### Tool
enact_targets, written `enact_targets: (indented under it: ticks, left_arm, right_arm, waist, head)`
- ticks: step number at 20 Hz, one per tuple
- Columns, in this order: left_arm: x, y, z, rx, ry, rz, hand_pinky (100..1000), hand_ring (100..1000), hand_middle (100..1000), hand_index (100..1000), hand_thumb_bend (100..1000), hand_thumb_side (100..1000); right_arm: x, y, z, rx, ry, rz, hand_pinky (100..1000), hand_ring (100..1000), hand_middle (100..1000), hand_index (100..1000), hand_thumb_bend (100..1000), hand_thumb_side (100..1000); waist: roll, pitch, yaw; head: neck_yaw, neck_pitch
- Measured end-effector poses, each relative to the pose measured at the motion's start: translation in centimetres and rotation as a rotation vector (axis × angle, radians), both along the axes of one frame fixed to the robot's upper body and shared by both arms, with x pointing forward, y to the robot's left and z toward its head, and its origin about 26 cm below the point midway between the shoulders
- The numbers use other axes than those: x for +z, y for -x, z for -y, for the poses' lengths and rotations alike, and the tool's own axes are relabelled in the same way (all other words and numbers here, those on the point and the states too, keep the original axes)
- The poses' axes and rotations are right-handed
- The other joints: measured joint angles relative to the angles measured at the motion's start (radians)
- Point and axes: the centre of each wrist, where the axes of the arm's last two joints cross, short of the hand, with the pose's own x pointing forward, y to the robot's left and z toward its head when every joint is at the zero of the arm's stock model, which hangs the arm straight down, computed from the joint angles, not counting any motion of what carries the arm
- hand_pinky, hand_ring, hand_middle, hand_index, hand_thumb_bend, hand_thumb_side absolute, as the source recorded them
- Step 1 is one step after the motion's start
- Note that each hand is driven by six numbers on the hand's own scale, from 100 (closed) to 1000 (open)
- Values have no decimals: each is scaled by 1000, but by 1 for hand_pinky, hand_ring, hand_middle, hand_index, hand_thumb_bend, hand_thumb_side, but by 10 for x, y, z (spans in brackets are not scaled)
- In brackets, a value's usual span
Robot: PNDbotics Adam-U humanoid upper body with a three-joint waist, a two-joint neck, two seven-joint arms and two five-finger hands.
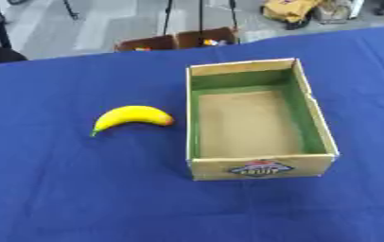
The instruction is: Pick up objects on the table and place them in the box.
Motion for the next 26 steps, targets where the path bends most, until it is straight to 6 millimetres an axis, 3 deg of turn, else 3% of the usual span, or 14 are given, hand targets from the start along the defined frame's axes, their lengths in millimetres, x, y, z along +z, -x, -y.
enact_targets:
  ticks: [3,6,15,26]
  left_arm:
    - [13,-2,-8,36,-111,-8,678,764,820,938,100,915]
    - [28,-3,-14,73,-219,-17,701,774,836,957,100,944]
    - [62,-4,-24,186,-538,-117,737,812,874,985,100,889]
    - [89,-6,-14,200,-795,-302,798,879,934,1000,100,846]
  right_arm:
    - [0,0,0,0,0,0,778,888,726,922,100,1000]
    - [0,0,0,1,0,-1,779,888,726,922,100,1000]
    - [0,0,0,5,2,-8,780,888,725,922,100,1000]
    - [-2,0,-2,21,8,-22,781,885,723,922,100,1000]
  waist:
    - [0,-1,-3]
    - [1,-2,-6]
    - [3,-5,-11]
    - [7,-14,-22]
  head:
    - [5,9]
    - [8,10]
    - [11,8]
    - [11,4]
